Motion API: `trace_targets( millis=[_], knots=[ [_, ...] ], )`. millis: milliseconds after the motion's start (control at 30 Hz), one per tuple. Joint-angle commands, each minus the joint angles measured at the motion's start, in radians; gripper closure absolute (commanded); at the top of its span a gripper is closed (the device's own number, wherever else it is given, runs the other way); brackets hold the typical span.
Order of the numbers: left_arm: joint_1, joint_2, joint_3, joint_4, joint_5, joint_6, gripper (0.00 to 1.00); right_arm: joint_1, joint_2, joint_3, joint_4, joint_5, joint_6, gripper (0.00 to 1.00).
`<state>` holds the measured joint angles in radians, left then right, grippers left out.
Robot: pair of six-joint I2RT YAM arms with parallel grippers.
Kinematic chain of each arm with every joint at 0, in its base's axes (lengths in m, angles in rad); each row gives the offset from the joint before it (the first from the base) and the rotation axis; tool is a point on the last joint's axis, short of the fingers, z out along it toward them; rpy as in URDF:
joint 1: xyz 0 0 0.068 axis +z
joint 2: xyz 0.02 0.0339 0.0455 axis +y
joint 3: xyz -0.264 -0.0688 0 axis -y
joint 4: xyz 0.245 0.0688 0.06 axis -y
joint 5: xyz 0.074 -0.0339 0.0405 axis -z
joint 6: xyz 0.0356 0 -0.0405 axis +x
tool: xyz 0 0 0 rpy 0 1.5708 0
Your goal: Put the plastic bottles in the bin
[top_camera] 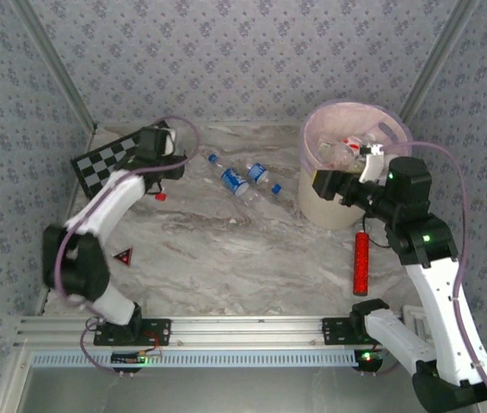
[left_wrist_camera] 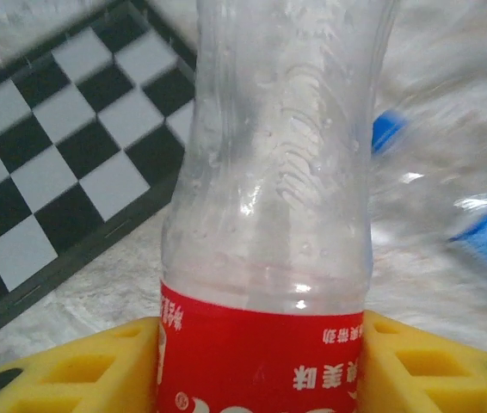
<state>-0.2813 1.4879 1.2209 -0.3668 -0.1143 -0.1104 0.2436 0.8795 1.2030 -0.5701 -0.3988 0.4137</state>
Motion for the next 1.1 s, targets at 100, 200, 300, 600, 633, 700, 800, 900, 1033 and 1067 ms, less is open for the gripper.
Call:
trace_targets(
  millis=[100,200,300,600,633,700,800,900,1033,1067],
  knots=[
    [-0.154,-0.364,-0.329,0.362,0.239,-0.130,0.53,0.152,0.161,0.105,0.172,-0.067,0.041,0.13],
    [-0.264,-0.454,-0.427,0.476,0.256,-0.164,0.54,0.216,0.246,0.166,0.171,-0.072,0.037,0.09],
    [-0.355,-0.490,-0.483,0.559,0.271,-0.190,0.56,0.255,0.314,0.215,0.164,-0.090,0.035,0.03],
    [-0.488,-0.469,-0.538,0.750,0.287,-0.221,0.56,0.279,0.426,0.261,0.073,-0.099,0.012,0.01],
    [-0.495,-0.462,-0.534,0.756,0.292,-0.220,0.56,0.278,0.433,0.267,0.055,-0.087,0.005,0.02],
    [-0.503,-0.451,-0.524,0.753,0.293,-0.218,0.56,0.275,0.437,0.275,0.044,-0.087,-0.007,0.04],
    [-0.518,-0.444,-0.516,0.756,0.295,-0.207,0.56,0.267,0.441,0.278,0.045,-0.095,-0.008,0.08],
    [-0.532,-0.428,-0.499,0.751,0.295,-0.197,0.56,0.260,0.443,0.282,0.048,-0.129,-0.008,0.13],
    [-0.542,-0.391,-0.480,0.748,0.294,-0.199,0.56,0.255,0.446,0.292,0.062,-0.173,-0.002,0.30],
    [-0.542,-0.386,-0.477,0.748,0.291,-0.203,0.56,0.254,0.445,0.295,0.056,-0.171,-0.005,0.34]
  ],
)
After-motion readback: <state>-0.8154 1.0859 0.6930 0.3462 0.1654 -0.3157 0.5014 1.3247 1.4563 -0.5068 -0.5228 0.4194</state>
